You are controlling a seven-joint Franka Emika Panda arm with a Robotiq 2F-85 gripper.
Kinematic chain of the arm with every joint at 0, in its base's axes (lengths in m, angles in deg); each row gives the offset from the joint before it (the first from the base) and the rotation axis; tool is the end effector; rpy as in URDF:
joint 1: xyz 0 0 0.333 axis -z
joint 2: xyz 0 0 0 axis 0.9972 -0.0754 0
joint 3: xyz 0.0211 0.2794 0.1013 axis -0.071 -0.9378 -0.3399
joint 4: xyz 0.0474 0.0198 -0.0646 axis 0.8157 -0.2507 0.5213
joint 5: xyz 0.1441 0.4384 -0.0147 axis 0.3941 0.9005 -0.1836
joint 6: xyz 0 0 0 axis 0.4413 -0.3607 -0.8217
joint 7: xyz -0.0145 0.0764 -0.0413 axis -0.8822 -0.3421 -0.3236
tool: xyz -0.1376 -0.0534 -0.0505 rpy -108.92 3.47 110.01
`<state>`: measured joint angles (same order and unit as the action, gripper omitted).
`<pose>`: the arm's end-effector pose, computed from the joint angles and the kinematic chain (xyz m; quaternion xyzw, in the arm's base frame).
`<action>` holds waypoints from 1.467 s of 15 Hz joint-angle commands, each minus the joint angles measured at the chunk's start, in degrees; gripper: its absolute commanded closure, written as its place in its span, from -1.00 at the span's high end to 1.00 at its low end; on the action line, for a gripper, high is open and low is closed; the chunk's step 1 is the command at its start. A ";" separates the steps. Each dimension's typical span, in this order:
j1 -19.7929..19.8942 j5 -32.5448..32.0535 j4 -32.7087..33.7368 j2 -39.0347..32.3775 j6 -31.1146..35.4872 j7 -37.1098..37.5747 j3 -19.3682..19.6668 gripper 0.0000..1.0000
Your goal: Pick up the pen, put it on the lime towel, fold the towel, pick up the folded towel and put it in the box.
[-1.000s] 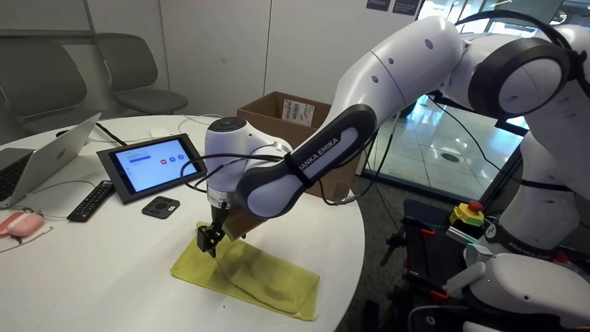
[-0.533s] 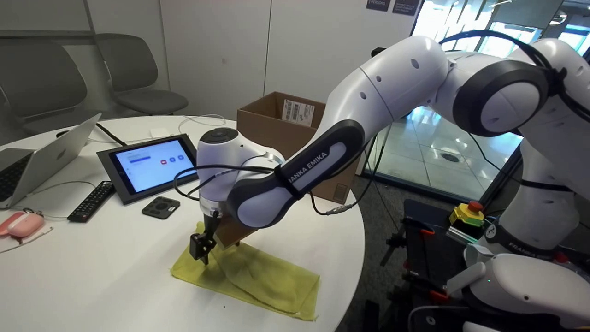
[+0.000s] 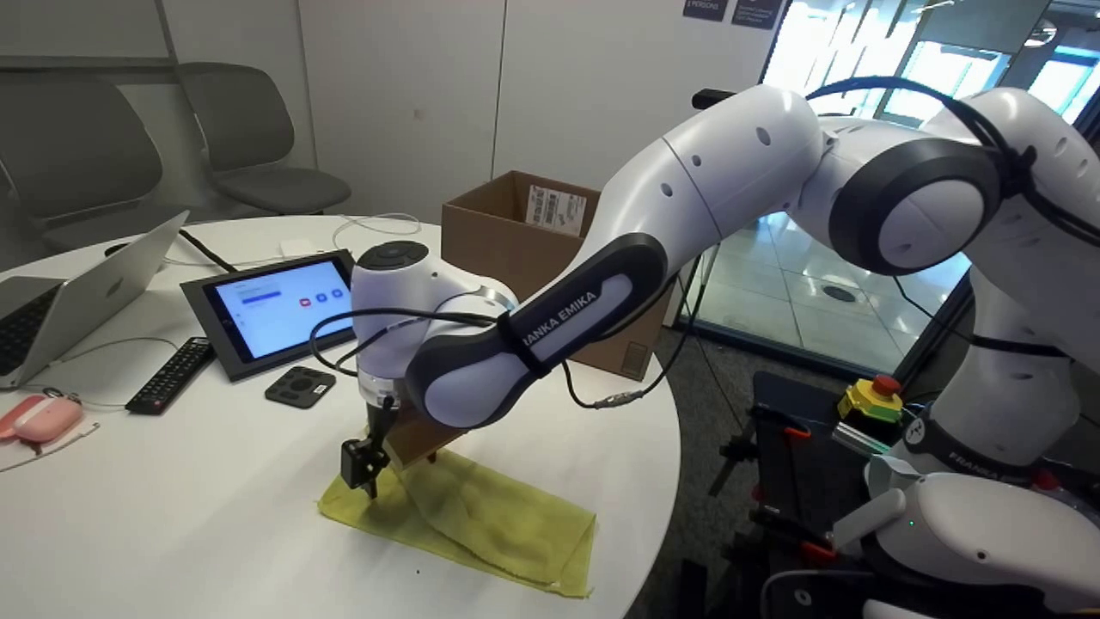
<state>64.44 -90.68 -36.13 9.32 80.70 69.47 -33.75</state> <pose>0.7282 0.2822 0.0038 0.9834 -0.1805 0.0155 0.0040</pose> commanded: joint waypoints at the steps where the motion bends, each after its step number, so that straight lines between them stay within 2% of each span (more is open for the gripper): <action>1: -0.06 1.42 4.84 -2.27 -2.29 0.08 -0.07 0.73; 5: -0.05 1.42 6.10 -2.79 -3.02 0.11 -0.10 0.12; 6: -0.14 1.31 6.37 -2.91 -3.15 0.24 0.01 -0.09; 8: -0.09 1.33 6.83 -2.99 -3.64 0.20 -0.04 -0.38; 9: -0.06 1.36 7.03 -3.06 -3.80 0.16 -0.09 -0.45; 12: -0.13 1.25 7.52 -3.08 -4.11 0.27 0.00 -0.61; 14: -0.27 1.13 7.62 -3.02 -3.99 0.54 0.15 -0.51; 18: -0.59 0.79 7.05 -1.65 -3.29 1.05 0.48 -0.50; 20: -0.81 0.55 7.25 -1.37 -3.14 1.15 0.66 -0.54; 22: -0.98 0.47 8.05 -2.12 -3.76 1.21 0.77 -0.70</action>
<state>64.14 -90.67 -29.71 7.59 77.99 69.83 -33.68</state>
